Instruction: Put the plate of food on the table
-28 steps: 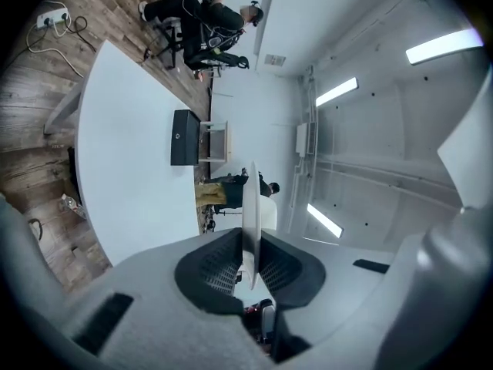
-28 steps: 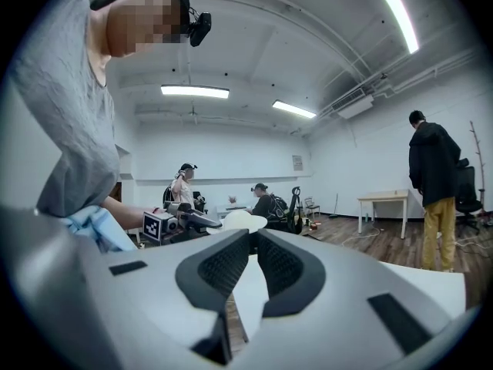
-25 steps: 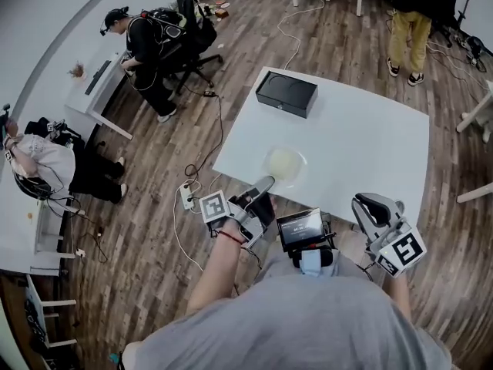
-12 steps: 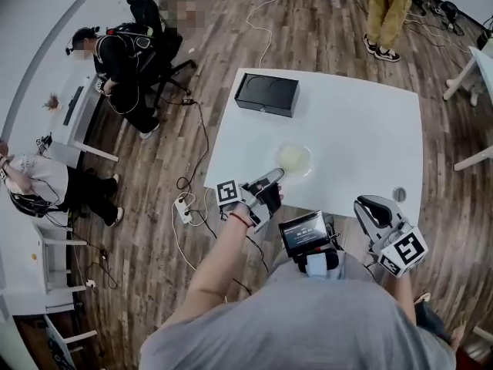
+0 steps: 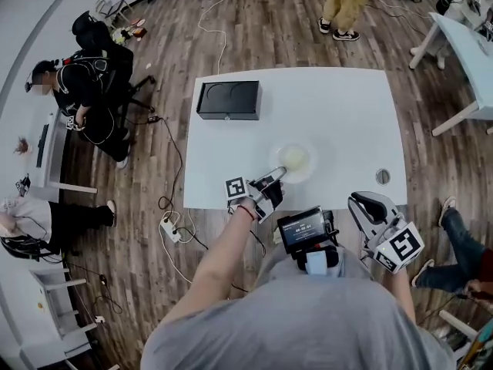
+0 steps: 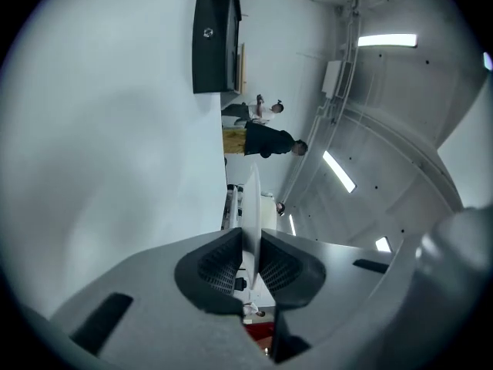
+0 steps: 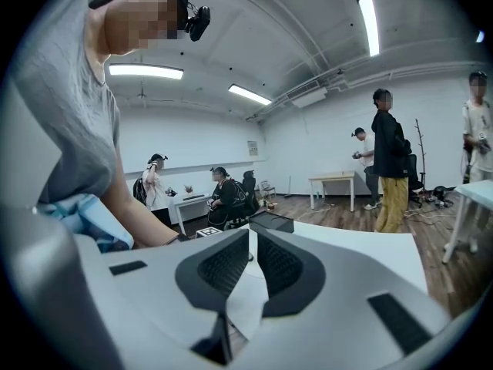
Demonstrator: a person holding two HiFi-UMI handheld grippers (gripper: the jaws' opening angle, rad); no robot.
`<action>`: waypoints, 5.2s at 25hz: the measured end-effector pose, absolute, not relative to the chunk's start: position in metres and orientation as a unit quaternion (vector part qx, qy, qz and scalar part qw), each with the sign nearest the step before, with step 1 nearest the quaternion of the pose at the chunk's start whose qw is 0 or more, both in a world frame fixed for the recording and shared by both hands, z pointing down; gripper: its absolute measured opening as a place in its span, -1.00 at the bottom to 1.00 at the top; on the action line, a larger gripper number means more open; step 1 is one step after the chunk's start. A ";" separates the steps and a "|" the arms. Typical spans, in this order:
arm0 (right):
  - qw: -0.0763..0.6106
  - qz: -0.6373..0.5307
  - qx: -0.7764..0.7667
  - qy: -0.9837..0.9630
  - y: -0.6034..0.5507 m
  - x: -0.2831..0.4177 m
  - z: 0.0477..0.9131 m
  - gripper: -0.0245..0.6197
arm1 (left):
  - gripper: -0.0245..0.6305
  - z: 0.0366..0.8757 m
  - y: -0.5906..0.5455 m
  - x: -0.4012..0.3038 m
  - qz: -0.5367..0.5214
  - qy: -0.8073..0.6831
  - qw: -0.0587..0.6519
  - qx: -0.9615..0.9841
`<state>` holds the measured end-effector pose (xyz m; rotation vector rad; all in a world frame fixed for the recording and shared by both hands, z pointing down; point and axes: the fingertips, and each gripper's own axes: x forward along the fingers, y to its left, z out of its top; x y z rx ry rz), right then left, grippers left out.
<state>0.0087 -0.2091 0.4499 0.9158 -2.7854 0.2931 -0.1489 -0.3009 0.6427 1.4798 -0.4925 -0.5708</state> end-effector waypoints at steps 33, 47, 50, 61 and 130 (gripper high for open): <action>0.082 0.132 0.343 -0.926 -0.223 0.042 0.458 -0.82 | -0.66 0.740 -0.314 -0.122 -0.136 -0.317 0.727 0.594; 0.078 0.124 0.332 -0.932 -0.228 0.040 0.456 -0.82 | -0.40 0.746 -0.312 -0.134 -0.022 -0.392 0.707 0.588; 0.079 0.121 0.332 -0.932 -0.228 0.040 0.456 -0.82 | -0.40 0.748 -0.312 -0.135 0.000 -0.412 0.691 0.594; 0.083 0.122 0.327 -0.933 -0.228 0.040 0.456 -0.82 | -0.40 0.747 -0.296 -0.145 0.042 -0.438 0.715 0.543; 0.117 0.097 0.287 -0.946 -0.221 0.037 0.474 -0.83 | -0.86 0.508 -0.223 -0.156 -0.052 -0.482 0.212 0.849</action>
